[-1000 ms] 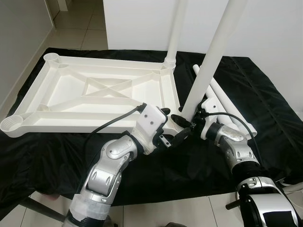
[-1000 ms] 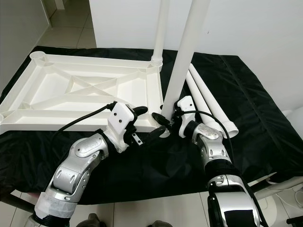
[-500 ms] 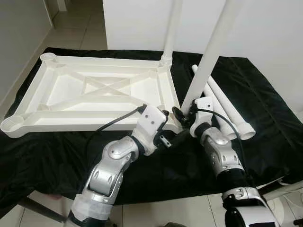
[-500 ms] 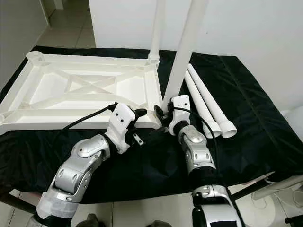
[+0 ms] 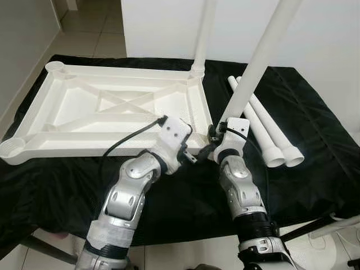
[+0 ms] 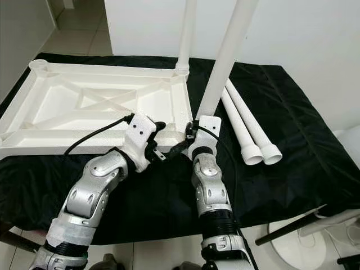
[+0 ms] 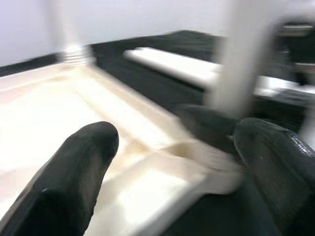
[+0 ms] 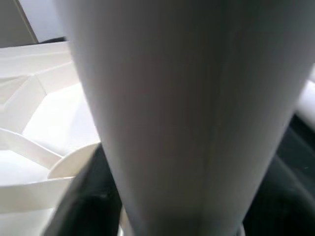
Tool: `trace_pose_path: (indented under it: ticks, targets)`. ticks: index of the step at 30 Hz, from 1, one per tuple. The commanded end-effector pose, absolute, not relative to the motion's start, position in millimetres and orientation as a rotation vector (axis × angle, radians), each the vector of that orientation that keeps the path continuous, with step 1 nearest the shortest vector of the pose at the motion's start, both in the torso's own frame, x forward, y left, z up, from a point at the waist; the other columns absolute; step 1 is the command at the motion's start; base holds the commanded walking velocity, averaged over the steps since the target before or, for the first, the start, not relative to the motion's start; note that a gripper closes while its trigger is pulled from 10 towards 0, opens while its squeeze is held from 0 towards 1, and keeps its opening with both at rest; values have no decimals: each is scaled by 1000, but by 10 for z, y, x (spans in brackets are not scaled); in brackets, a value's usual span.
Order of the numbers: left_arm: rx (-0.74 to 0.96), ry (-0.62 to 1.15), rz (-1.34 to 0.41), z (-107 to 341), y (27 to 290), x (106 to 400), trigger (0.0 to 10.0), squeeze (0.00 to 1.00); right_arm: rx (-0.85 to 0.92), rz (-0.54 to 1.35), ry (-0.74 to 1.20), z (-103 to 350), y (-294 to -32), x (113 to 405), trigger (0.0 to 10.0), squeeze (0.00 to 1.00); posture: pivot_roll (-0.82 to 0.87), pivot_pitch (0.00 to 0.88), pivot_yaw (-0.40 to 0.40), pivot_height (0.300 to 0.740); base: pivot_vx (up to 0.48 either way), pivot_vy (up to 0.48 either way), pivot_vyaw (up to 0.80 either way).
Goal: Building children table
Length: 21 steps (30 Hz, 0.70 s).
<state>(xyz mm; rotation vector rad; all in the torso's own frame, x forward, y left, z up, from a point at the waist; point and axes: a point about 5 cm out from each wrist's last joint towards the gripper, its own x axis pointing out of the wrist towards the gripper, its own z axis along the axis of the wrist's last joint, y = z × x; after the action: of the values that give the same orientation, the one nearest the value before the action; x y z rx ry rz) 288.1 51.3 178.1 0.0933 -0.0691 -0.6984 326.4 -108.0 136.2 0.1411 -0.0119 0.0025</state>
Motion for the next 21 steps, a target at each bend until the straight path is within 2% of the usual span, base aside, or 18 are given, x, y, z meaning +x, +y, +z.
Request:
trace_pose_path:
  ticks: [1,7,14,15,21]
  targets:
    - [103,-71,-666,1779,525,2910,10000,0,148,0,-22,1357,-1117,3245,10000,1000,-25,0,-67,740,0,0,0]
    - [78,-86,-648,1819,546,2930,10000,0,145,2,-74,1439,-1161,3203,10000,1000,-27,0,-68,740,0,0,0]
    - [44,-107,-604,1850,576,2948,10000,0,102,10,-119,1451,-1211,3016,10000,1000,-25,0,-70,740,0,0,0]
    - [35,-112,-593,1861,587,2951,10000,0,88,22,-119,1430,-1225,2961,10000,0,-25,0,-70,740,0,0,0]
    - [18,-123,-568,1893,651,2984,10000,0,40,67,-143,1402,-1270,2749,10000,0,-37,0,-71,740,0,0,0]
